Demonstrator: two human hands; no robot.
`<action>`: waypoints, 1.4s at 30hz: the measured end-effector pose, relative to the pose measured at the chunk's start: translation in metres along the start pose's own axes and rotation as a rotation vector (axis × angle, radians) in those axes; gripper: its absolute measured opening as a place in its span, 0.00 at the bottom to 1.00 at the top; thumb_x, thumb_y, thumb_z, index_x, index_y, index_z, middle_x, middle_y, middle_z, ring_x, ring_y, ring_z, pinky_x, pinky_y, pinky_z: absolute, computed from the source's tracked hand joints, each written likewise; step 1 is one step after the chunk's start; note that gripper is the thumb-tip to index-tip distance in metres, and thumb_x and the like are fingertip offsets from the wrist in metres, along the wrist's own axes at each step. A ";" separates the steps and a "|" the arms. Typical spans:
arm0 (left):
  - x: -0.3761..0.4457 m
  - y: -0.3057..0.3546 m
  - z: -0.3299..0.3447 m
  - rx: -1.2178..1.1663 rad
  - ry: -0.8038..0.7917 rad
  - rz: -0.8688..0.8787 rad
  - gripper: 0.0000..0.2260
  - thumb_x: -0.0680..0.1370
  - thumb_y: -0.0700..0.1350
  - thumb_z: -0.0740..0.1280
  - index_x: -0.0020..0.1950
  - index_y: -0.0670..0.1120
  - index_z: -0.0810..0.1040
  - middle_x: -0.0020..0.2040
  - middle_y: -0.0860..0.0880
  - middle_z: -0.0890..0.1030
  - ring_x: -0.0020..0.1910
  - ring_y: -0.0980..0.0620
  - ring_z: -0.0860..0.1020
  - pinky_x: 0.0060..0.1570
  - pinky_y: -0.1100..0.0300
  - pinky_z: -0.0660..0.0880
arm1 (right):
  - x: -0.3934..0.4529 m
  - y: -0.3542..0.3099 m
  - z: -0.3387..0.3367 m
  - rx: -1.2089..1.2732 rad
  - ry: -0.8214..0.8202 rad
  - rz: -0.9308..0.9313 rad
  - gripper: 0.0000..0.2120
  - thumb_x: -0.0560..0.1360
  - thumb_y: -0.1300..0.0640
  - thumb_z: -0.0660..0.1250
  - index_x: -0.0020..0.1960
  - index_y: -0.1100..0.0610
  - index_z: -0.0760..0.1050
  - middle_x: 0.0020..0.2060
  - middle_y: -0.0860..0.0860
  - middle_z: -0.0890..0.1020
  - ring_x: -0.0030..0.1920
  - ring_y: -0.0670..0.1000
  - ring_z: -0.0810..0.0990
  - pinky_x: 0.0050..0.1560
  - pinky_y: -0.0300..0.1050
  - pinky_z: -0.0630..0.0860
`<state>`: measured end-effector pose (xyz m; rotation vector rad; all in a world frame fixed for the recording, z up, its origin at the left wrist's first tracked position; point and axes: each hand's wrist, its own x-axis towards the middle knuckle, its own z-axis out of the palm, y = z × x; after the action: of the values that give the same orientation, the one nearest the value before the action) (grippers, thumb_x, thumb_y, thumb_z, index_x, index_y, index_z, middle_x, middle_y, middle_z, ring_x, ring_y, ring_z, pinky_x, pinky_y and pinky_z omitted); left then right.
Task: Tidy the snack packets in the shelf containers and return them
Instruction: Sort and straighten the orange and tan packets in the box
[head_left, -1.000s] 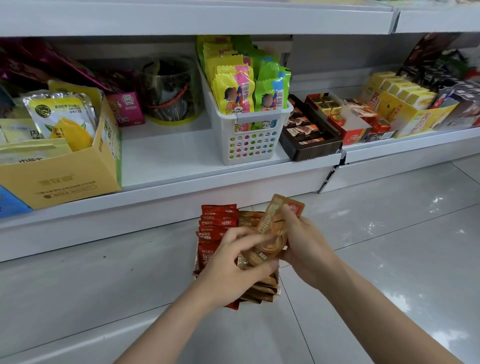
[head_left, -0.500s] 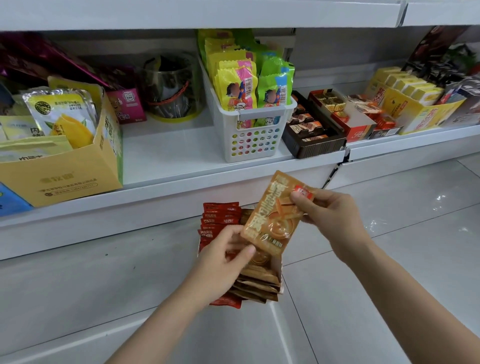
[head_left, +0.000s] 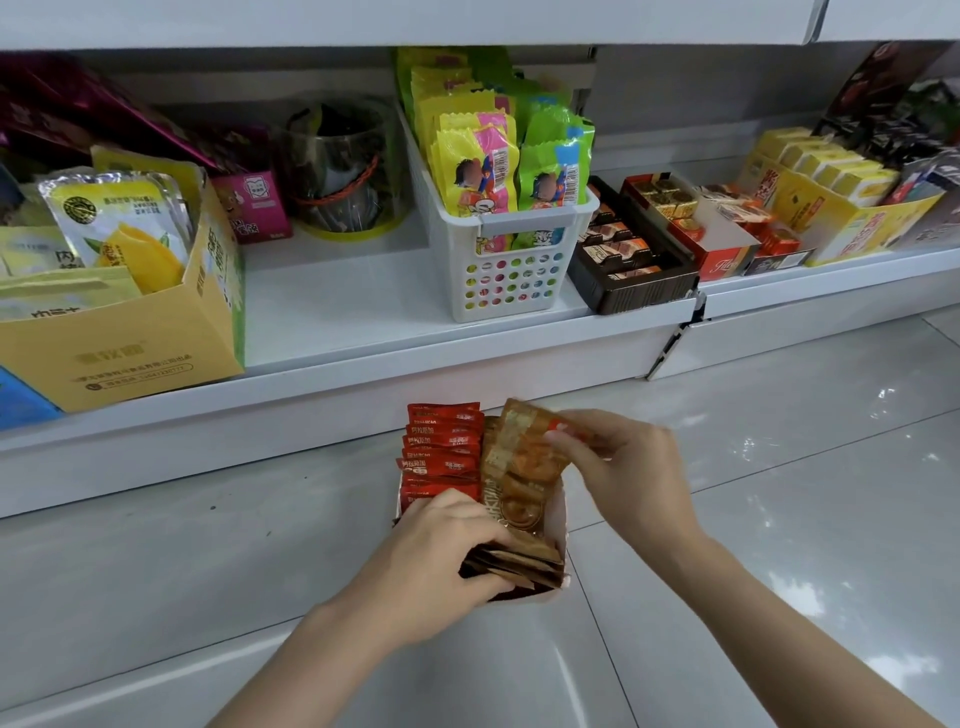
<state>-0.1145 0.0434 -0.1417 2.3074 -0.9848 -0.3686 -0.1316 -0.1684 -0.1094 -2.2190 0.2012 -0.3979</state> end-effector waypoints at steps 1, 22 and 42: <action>0.001 -0.001 0.000 -0.015 0.010 -0.006 0.13 0.75 0.58 0.71 0.58 0.58 0.82 0.48 0.66 0.77 0.56 0.64 0.69 0.62 0.58 0.68 | -0.002 0.001 0.003 -0.071 -0.042 -0.040 0.05 0.74 0.56 0.75 0.50 0.50 0.86 0.38 0.39 0.86 0.39 0.39 0.83 0.42 0.30 0.77; 0.004 -0.010 -0.002 0.009 0.111 0.006 0.12 0.74 0.59 0.72 0.55 0.59 0.79 0.59 0.66 0.77 0.76 0.62 0.54 0.74 0.51 0.55 | 0.005 0.028 -0.005 -0.367 -0.254 0.044 0.14 0.81 0.45 0.61 0.54 0.49 0.84 0.48 0.47 0.80 0.47 0.47 0.79 0.49 0.43 0.77; 0.001 0.004 -0.010 -0.014 -0.099 -0.055 0.20 0.73 0.72 0.58 0.59 0.63 0.68 0.56 0.68 0.71 0.61 0.65 0.67 0.58 0.66 0.67 | 0.000 0.024 -0.002 -0.052 -0.128 0.153 0.09 0.78 0.52 0.70 0.39 0.46 0.79 0.36 0.38 0.84 0.42 0.37 0.81 0.43 0.30 0.73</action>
<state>-0.1113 0.0443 -0.1311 2.3264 -0.9648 -0.5153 -0.1323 -0.1847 -0.1273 -2.2530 0.3132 -0.1675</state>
